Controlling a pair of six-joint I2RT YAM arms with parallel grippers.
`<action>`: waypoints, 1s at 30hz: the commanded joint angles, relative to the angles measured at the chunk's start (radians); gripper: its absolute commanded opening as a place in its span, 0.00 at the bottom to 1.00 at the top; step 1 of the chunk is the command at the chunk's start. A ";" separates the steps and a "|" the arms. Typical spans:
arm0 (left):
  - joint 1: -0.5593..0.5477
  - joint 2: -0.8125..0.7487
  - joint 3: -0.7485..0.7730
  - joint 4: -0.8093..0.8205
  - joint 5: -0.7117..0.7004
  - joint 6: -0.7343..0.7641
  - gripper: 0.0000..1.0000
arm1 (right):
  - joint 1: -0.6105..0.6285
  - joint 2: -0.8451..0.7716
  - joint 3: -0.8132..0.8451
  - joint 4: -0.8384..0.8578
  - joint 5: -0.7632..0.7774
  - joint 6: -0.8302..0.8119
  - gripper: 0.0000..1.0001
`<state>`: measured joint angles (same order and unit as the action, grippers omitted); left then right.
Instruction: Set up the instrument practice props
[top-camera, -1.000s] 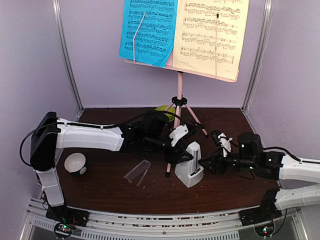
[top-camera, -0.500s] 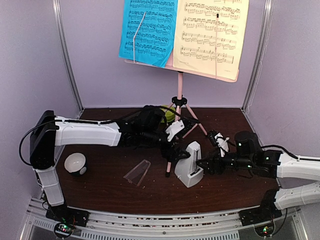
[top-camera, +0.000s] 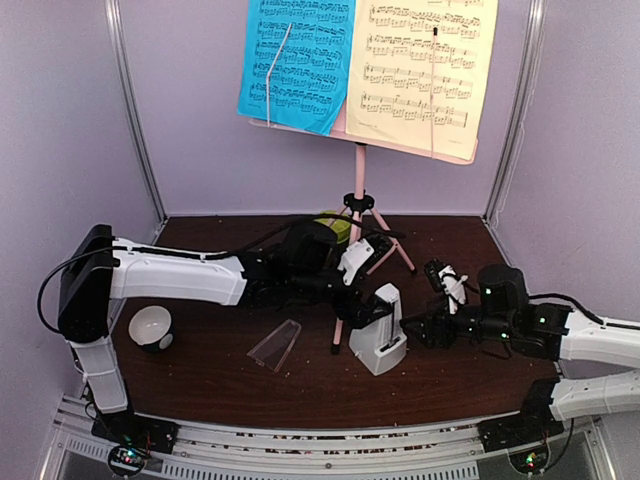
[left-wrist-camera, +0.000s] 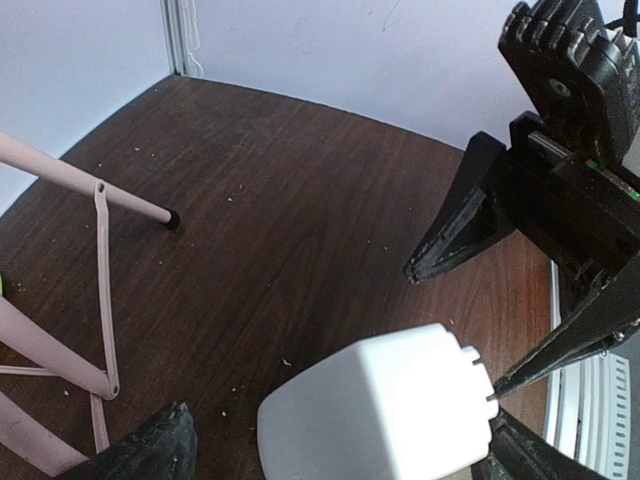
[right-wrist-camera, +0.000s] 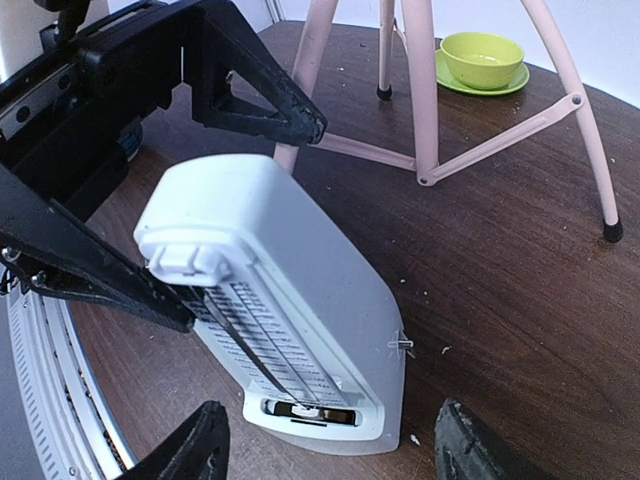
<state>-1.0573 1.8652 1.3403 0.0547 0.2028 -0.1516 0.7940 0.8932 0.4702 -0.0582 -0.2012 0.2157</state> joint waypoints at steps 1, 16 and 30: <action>-0.003 -0.004 -0.007 0.071 -0.036 -0.024 0.94 | -0.007 0.006 0.009 -0.002 0.015 0.001 0.71; 0.018 -0.018 -0.006 -0.030 0.195 0.222 0.49 | -0.007 0.064 0.036 0.052 -0.049 -0.024 0.74; 0.049 -0.035 0.019 -0.092 0.252 0.294 0.31 | -0.007 0.130 0.084 0.083 -0.085 -0.041 0.78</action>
<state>-1.0199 1.8626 1.3525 -0.0185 0.4198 0.1173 0.7921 1.0130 0.5175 -0.0109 -0.2714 0.1848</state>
